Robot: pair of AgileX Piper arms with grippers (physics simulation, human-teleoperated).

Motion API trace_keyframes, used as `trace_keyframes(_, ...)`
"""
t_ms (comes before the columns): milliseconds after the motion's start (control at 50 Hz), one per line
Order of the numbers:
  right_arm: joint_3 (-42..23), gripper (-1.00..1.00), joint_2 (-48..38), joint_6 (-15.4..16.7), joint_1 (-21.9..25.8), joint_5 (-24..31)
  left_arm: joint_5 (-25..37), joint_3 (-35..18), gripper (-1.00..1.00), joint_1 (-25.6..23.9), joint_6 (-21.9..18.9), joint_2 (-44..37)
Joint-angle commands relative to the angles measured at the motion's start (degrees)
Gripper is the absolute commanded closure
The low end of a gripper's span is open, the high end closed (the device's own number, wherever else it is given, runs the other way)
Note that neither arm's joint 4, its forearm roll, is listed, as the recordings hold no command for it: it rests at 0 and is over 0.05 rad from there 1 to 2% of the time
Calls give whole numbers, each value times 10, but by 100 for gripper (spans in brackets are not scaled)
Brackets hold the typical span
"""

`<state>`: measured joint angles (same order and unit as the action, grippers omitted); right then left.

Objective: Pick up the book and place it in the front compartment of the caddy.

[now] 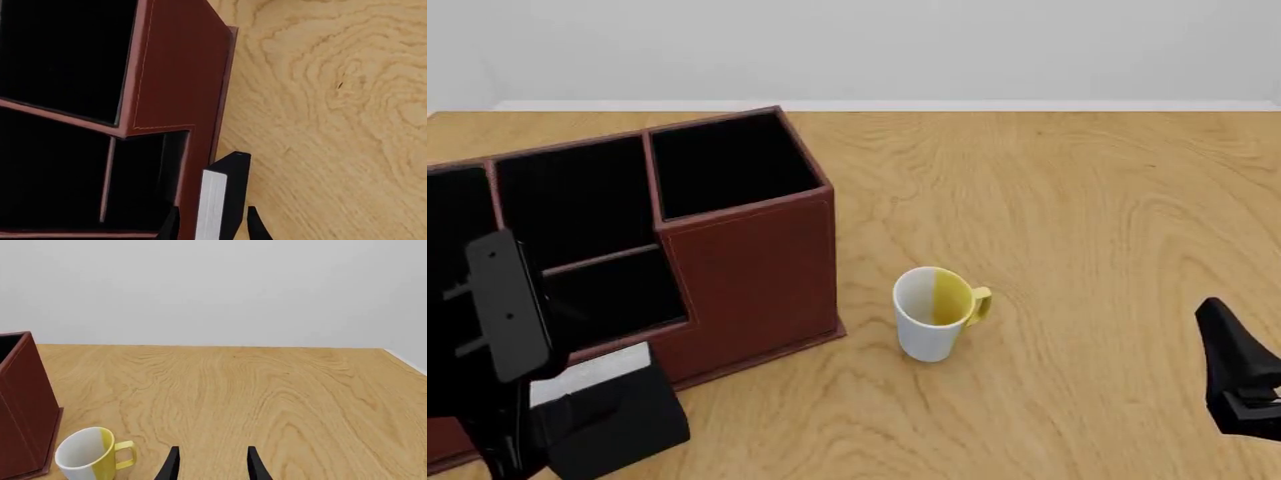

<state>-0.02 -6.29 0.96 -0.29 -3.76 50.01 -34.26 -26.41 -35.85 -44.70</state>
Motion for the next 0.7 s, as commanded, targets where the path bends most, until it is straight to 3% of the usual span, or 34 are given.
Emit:
trace_keyframes(20,0,-100,-1,0,0,-1,-12,11,-100,7,-3,-3)
trace_keyframes(700,0,-100,0,0,0,0,-43,39,-100,23,2,-17)
